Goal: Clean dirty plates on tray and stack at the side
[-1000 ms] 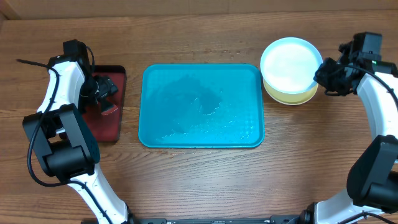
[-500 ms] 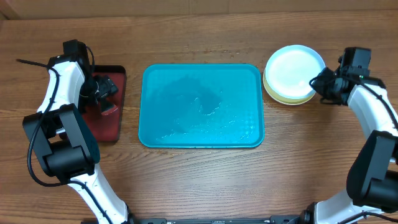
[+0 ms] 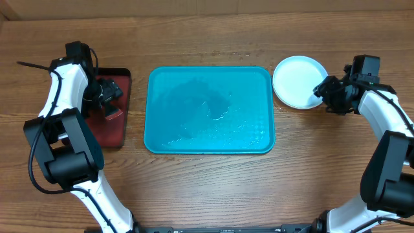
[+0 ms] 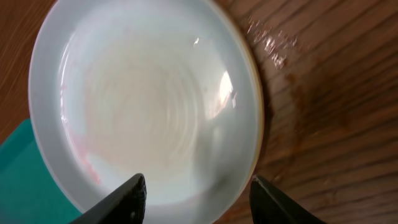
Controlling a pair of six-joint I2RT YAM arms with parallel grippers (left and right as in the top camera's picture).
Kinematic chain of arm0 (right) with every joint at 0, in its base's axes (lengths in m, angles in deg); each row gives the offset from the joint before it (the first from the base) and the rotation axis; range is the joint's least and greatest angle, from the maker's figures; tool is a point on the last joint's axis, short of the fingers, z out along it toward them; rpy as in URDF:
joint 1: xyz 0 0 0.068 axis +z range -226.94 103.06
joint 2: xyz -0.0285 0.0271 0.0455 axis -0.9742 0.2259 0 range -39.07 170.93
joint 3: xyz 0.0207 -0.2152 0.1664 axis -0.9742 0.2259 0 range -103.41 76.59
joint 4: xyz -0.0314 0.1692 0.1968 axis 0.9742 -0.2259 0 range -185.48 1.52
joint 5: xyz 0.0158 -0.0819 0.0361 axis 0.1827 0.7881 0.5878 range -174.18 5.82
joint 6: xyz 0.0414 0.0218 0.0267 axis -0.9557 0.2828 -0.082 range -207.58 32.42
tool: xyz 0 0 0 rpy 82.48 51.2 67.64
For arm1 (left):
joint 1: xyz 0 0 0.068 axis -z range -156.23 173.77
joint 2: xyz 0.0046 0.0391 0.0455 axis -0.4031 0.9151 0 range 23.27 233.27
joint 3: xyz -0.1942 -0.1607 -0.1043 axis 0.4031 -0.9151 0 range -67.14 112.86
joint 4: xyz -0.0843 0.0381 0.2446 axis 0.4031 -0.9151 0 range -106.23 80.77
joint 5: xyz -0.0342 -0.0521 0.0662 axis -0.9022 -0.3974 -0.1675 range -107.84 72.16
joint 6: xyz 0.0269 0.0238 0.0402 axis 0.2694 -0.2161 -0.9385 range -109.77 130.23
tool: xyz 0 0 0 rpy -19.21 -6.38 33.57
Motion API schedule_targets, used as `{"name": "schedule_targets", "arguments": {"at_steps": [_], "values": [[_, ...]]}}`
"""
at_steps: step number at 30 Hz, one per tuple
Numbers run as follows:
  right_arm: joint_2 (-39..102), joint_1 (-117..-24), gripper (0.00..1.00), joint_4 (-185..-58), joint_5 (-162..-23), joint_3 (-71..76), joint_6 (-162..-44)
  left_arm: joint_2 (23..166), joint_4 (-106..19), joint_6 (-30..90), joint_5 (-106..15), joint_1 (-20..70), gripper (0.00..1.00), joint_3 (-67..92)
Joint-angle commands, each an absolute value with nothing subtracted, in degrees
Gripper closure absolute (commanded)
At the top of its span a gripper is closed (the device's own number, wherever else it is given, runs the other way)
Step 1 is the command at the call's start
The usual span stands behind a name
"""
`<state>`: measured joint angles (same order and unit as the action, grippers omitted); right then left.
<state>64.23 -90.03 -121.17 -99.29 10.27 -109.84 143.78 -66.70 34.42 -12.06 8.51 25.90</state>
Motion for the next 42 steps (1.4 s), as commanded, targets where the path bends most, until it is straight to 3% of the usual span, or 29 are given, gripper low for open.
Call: {"name": "schedule_targets", "arguments": {"at_steps": [1,8,12,15,17,18,25,42], "values": [[58.0,-89.4,0.45,-122.6,-104.6,8.5,-109.9,143.9,-66.8,34.5,-11.9,8.4,0.00,27.2],[42.2,-84.3,0.43,-129.8,-103.1,8.6,-109.7,143.9,-66.8,34.5,-11.9,8.4,0.00,27.2],[32.9,-80.6,0.37,-137.8,-98.6,8.6,-109.7,143.9,-66.8,34.5,-11.9,8.4,0.00,27.2],[27.6,-77.1,0.22,-145.0,-97.6,8.8,-109.7,143.9,-66.8,34.5,-11.9,8.4,0.00,27.2],[25.4,-74.5,0.04,-149.7,-97.2,8.8,-109.7,143.9,-66.8,34.5,-11.9,8.4,0.00,27.2],[24.7,-73.1,0.00,-151.8,-97.1,8.8,-109.7,143.9,-66.8,34.5,-11.9,8.4,0.00,27.2],[23.6,-65.9,0.00,-157.4,-97.8,8.9,-110.1,143.9,-66.8,34.5,-11.9,8.4,0.00,27.2],[24.7,-65.4,0.00,-159.2,-98.8,8.9,-110.1,143.9,-66.8,34.5,-11.9,8.4,0.00,27.2]]}}
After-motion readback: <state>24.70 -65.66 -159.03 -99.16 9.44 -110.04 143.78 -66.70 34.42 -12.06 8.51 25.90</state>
